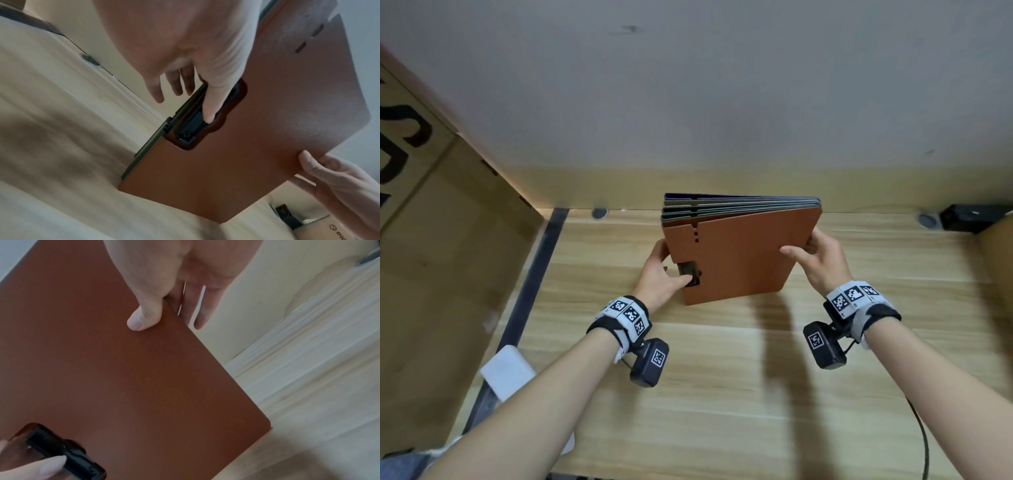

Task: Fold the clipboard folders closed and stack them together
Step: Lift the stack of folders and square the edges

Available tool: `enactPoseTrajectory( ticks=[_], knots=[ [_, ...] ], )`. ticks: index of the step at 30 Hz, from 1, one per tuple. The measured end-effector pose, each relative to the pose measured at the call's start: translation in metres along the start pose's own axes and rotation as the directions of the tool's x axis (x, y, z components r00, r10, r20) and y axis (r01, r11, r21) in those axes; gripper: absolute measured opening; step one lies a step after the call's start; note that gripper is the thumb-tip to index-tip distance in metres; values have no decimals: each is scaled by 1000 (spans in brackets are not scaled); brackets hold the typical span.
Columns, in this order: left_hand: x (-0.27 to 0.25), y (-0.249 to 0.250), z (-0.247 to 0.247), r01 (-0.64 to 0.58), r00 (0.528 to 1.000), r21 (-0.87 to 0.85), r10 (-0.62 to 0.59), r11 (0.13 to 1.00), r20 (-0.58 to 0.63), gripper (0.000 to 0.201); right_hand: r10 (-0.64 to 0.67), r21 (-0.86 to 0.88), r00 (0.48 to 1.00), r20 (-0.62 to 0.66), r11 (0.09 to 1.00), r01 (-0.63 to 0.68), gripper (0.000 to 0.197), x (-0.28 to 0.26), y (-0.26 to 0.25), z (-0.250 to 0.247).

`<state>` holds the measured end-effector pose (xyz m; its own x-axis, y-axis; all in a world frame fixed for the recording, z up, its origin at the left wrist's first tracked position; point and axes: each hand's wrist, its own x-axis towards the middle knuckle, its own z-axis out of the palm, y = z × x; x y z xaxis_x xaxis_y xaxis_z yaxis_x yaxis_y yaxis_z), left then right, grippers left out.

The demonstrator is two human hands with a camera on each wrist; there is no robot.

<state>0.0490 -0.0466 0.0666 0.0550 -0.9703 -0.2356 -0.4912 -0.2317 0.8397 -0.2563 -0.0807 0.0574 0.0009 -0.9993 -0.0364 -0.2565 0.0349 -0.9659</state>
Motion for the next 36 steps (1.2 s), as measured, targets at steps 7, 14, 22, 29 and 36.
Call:
enactPoseTrajectory(
  ticks=[7, 14, 22, 29, 36],
  knots=[
    [26, -11, -10, 1, 992, -34, 3, 999, 126, 53, 27, 2, 998, -54, 1000, -26, 38, 9, 0, 8],
    [42, -31, -69, 78, 956, 26, -82, 997, 283, 43, 73, -123, 997, -6, 990, -73, 28, 45, -26, 60],
    [68, -93, -162, 249, 921, 115, -272, 962, 279, 47, 363, -160, 923, 130, 926, -342, 28, 90, 5, 199],
    [102, -165, -230, 394, 880, 184, -427, 900, 207, 46, 483, -304, 868, 114, 849, -432, 35, 115, 24, 324],
    [123, -206, -241, 461, 883, 136, -468, 877, 27, 63, 528, -419, 849, 21, 776, -472, 34, 132, 20, 379]
  ],
)
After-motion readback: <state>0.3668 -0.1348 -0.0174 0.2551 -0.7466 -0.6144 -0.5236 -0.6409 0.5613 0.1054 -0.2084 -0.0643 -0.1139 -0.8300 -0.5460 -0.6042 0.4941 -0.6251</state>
